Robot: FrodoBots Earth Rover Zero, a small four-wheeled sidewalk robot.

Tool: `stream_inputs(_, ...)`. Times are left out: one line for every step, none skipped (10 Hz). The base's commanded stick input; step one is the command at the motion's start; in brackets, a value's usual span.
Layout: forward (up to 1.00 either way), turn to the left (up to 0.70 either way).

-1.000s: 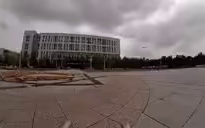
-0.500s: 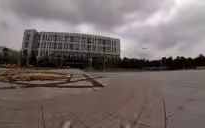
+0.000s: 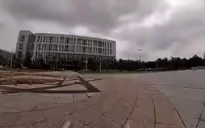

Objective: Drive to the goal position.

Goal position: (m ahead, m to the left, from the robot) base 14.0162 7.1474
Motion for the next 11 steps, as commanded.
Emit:
stream_inputs(1.00,0.00)
stream_inputs(1.00,-0.06)
stream_inputs(1.00,-0.24)
stream_inputs(1.00,-0.03)
stream_inputs(1.00,-0.22)
stream_inputs(1.00,-0.30)
stream_inputs(1.00,-0.29)
stream_inputs(1.00,-0.23)
stream_inputs(1.00,0.00)
stream_inputs(1.00,0.00)
stream_inputs(1.00,0.00)
